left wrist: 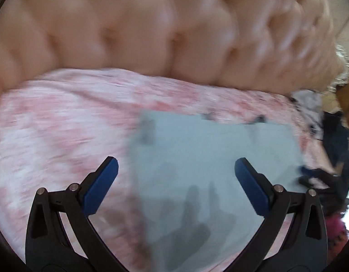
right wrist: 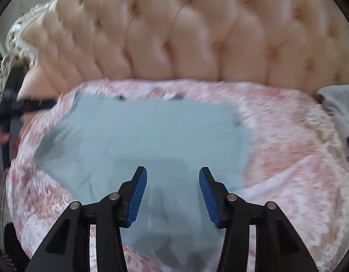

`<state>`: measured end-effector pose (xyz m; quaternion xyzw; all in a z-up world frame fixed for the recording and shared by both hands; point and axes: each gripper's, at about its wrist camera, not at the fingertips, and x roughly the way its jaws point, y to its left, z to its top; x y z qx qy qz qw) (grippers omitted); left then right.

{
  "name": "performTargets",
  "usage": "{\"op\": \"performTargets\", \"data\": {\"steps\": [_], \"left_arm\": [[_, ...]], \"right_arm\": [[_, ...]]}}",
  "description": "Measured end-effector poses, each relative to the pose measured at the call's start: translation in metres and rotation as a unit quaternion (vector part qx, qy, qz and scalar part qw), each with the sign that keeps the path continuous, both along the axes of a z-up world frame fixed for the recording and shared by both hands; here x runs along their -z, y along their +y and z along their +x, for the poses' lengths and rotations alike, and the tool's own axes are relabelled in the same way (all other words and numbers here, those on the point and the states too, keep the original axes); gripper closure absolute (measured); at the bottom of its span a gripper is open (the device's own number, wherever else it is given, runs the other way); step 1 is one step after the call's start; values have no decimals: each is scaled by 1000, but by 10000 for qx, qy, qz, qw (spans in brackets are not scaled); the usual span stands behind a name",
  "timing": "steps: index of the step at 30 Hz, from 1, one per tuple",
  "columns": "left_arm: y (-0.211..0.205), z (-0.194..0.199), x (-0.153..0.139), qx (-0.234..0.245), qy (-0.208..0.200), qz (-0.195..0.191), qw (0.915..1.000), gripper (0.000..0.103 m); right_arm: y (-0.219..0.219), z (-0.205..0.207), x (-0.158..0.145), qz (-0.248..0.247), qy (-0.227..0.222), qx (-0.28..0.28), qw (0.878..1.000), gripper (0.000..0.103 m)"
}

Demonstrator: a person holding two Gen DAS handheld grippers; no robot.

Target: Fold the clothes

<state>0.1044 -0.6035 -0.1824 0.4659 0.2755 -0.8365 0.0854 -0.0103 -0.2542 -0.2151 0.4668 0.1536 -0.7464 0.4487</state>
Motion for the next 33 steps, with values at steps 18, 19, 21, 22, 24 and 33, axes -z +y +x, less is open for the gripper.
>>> {"op": "performTargets", "data": {"steps": [18, 19, 21, 22, 24, 33], "left_arm": [[-3, 26, 18, -187, -250, -201, 9993, 0], [11, 30, 23, -88, -585, -835, 9947, 0], [26, 37, 31, -23, -1063, -1587, 9816, 0], [31, 47, 27, -77, -992, -1654, 9812, 0], [38, 69, 11, -219, -768, -1809, 9802, 0], [55, 133, -2, -271, -650, -1428, 9872, 0]], "right_arm": [[-1, -4, 16, -313, -293, -32, 9991, 42], [-2, -5, 16, -320, -317, -49, 9990, 41], [-3, -6, 15, -280, -358, -121, 9989, 41], [-3, -6, 13, -210, -379, -148, 9990, 41], [5, -4, 2, -156, -317, -57, 9994, 41], [110, 17, -8, -1088, -489, 890, 9889, 44]]}}
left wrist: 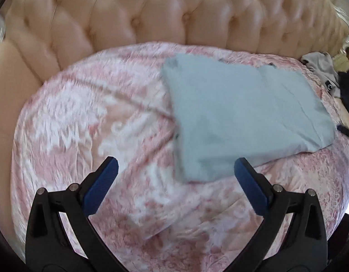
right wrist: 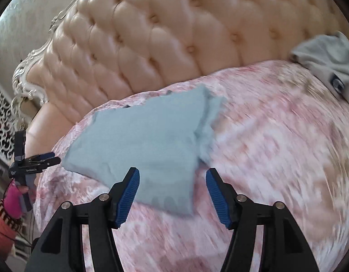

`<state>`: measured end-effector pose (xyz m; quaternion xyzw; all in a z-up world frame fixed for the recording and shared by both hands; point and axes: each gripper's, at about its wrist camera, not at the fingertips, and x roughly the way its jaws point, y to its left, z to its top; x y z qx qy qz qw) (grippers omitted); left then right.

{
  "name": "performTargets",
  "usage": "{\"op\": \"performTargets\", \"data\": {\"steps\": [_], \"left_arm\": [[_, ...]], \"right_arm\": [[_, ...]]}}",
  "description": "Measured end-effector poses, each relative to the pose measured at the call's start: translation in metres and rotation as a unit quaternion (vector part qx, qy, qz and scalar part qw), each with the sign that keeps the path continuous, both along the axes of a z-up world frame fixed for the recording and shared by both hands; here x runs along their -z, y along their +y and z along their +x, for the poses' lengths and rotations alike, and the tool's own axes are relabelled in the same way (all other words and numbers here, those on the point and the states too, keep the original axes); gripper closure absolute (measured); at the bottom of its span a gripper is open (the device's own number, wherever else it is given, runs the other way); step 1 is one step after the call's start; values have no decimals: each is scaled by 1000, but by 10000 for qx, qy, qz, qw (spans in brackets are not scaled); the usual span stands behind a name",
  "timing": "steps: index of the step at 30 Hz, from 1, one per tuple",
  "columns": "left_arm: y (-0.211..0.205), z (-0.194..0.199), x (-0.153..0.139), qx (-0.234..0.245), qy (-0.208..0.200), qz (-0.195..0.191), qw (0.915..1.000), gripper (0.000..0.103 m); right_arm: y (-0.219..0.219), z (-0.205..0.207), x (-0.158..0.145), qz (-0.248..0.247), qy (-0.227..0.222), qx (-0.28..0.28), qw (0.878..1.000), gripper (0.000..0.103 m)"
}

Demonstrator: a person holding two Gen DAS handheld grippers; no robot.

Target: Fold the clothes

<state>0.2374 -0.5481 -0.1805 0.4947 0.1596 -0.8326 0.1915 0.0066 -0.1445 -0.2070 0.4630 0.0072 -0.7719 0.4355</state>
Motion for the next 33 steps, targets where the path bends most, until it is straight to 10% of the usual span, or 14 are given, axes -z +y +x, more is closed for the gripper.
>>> {"op": "performTargets", "data": {"steps": [12, 14, 16, 18, 21, 33], "left_arm": [[16, -22, 25, 215, -211, 361, 9989, 1], [18, -26, 28, 297, -287, 387, 9984, 1], [22, -27, 27, 401, -310, 363, 9981, 11], [21, -27, 21, 484, -324, 408, 9975, 56], [15, -28, 12, 568, -339, 602, 9960, 76], [15, -3, -10, 548, -848, -501, 9936, 77]], "right_arm": [[-22, 14, 19, 347, -1, -60, 9994, 66], [-18, 10, 22, 265, -153, 8, 9995, 82], [-17, 9, 23, 196, -294, -37, 9994, 86], [-21, 10, 21, 195, -299, -125, 9993, 88], [-24, 7, 12, -83, -437, -181, 9988, 90], [-26, 7, -5, 36, -295, -194, 9994, 90]]}}
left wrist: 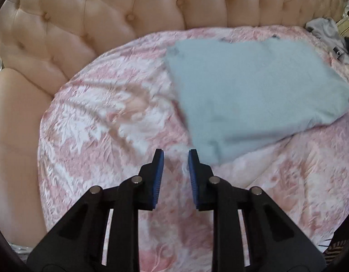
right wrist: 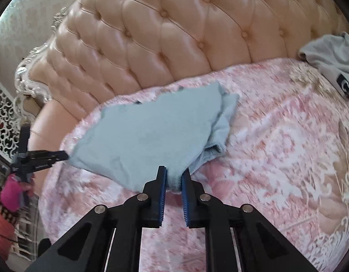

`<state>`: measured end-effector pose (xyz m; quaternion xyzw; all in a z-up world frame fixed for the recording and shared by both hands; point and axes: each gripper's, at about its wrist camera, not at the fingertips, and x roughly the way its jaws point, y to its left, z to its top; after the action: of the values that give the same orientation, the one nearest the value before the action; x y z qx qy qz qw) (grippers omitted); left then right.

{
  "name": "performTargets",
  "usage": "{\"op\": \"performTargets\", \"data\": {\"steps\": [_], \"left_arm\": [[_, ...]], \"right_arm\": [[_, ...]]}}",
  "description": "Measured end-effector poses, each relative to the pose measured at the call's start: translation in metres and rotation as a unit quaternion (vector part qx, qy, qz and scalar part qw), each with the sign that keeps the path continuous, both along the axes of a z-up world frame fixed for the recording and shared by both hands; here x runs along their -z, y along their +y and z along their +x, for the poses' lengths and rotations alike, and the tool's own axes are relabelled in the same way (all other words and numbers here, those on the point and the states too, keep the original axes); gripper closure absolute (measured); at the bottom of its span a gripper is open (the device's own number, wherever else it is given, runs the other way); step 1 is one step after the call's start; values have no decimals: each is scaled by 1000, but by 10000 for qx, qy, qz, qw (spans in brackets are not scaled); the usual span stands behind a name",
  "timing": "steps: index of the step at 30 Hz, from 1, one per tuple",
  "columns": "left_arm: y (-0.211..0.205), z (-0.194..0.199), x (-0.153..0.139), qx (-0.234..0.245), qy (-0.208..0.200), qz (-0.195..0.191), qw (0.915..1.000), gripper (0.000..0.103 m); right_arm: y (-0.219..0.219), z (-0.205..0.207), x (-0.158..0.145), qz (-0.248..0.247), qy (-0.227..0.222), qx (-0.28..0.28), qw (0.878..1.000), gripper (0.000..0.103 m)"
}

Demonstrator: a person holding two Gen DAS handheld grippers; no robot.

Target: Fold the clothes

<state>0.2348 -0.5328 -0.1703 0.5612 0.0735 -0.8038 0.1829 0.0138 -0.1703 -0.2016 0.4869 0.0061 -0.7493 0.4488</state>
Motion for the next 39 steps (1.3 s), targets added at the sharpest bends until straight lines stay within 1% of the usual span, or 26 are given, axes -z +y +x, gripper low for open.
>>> {"op": "performTargets", "data": {"steps": [2, 3, 4, 5, 6, 7, 8, 10, 12, 13, 14, 15, 16, 17, 18, 20, 21, 22, 23, 27, 31, 35, 39], "left_arm": [[-3, 9, 2, -55, 48, 153, 9999, 77], [-1, 12, -2, -40, 160, 161, 9997, 77], [1, 14, -5, -24, 272, 168, 9995, 76], [3, 16, -10, -20, 388, 173, 9991, 56], [6, 15, -15, -33, 524, 177, 9985, 18], [11, 13, -19, 36, 686, 198, 9974, 3], [16, 10, -23, 99, 807, 205, 9965, 0], [25, -1, -24, 185, 753, 124, 9969, 0], [38, -11, -20, 293, 652, -48, 9974, 0], [45, -16, -17, 346, 595, -160, 9975, 0], [52, -18, -15, 394, 525, -337, 9973, 0], [61, -20, -13, 480, 465, -548, 9963, 0], [69, -22, -13, 564, 451, -716, 9948, 0], [77, -23, -13, 641, 457, -885, 9930, 0], [86, -24, -14, 708, 463, -1062, 9907, 0], [99, -23, -17, 794, 484, -1412, 9856, 0], [103, -22, -18, 822, 506, -1434, 9850, 0], [105, -22, -18, 822, 522, -1367, 9858, 0], [105, -22, -18, 812, 522, -1326, 9865, 0], [108, -20, -20, 782, 521, -1334, 9866, 0], [115, -15, -22, 792, 508, -1380, 9859, 0], [118, -11, -28, 754, 572, -1229, 9879, 0], [125, -9, -37, 729, 625, -1206, 9880, 0]], "right_arm": [[4, 2, 9, 111, -35, 50, 9999, 88], [6, 4, 12, 166, -57, 58, 9998, 86], [7, 5, 15, 238, -60, 73, 9997, 86], [7, 5, 17, 319, -55, 92, 9994, 85], [8, 6, 20, 400, -50, 112, 9991, 83], [8, 5, 22, 434, -93, 152, 9989, 77], [9, 4, 25, 450, -157, 201, 9987, 77], [10, 1, 29, 456, -282, 293, 9981, 75], [10, 1, 29, 433, -346, 329, 9979, 71], [8, 4, 29, 427, -294, 228, 9984, 62], [4, 7, 27, 420, -222, 57, 9989, 47], [0, 12, 26, 428, -139, -132, 9989, 38], [-8, 20, 25, 504, 6, -400, 9979, 18], [-16, 28, 25, 645, 177, -593, 9960, 5], [-24, 36, 26, 815, 335, -721, 9935, 0], [-41, 54, 30, 1428, 894, -878, 9818, 0], [-46, 60, 32, 1661, 1110, -900, 9757, 0], [-51, 65, 35, 1855, 1295, -903, 9699, 0], [-51, 66, 35, 1874, 1304, -876, 9696, 0], [-44, 55, 32, 1630, 997, -765, 9786, 0], [-38, 48, 31, 1481, 835, -739, 9827, 0], [-37, 40, 27, 1288, 523, -572, 9886, 0], [-35, 33, 24, 1040, 281, -475, 9930, 0]]}}
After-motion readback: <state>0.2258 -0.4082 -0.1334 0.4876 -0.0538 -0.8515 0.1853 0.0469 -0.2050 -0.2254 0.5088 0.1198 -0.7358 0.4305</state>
